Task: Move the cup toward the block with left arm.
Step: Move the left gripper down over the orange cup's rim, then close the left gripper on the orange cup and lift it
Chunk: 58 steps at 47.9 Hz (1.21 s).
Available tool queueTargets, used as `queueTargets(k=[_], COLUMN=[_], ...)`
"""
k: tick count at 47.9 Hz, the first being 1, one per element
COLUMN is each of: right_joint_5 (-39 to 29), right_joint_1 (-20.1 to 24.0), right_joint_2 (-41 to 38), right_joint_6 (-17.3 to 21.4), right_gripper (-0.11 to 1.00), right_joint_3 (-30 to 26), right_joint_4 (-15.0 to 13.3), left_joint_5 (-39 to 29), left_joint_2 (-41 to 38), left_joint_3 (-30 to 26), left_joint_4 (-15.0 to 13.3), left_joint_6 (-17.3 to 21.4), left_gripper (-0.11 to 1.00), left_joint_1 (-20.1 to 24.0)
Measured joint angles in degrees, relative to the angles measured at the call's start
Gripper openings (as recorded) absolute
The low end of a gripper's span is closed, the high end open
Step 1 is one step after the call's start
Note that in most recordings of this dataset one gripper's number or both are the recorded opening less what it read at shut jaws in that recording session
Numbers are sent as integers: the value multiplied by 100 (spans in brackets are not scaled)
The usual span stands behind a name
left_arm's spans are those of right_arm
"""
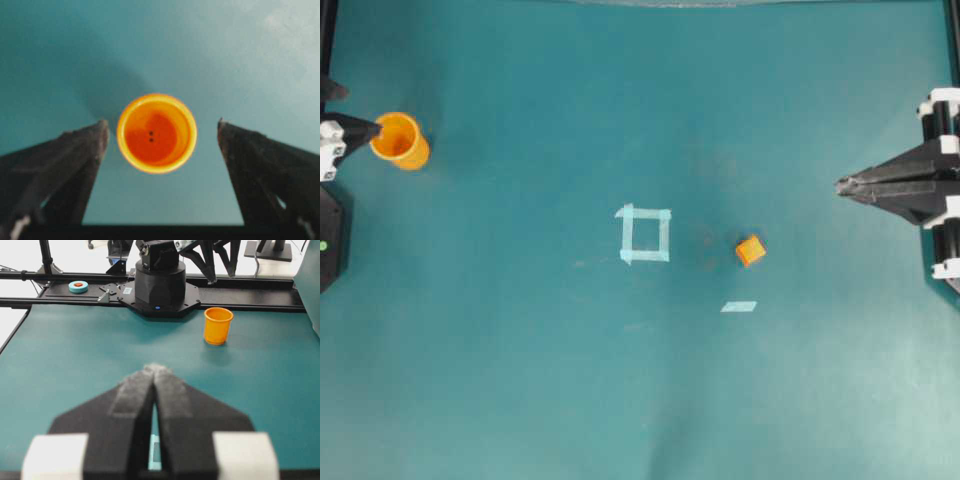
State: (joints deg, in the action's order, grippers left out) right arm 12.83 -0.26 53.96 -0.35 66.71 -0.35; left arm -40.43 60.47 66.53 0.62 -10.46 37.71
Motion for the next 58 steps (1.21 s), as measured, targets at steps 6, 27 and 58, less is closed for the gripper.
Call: queueTargets(k=[6,27,58], right_joint_5=[9,0,0], right_joint_1=[0,0,0], right_joint_2=[-9,-62,-158], right_joint_6=[0,0,0], right_gripper=[0,0,0], right_joint_3=[0,-53,-53], right_joint_4=[9,0,0], left_joint_5=[9,220,554], left_joint_2=[-316,-1362,-2162], left_joint_3=[26,26,-97], left_joint_4=[-9,0,-9], left_joint_6=[-299,-809,-1336], left_gripper=[85,85,85], left_joint_1=[0,0,-536])
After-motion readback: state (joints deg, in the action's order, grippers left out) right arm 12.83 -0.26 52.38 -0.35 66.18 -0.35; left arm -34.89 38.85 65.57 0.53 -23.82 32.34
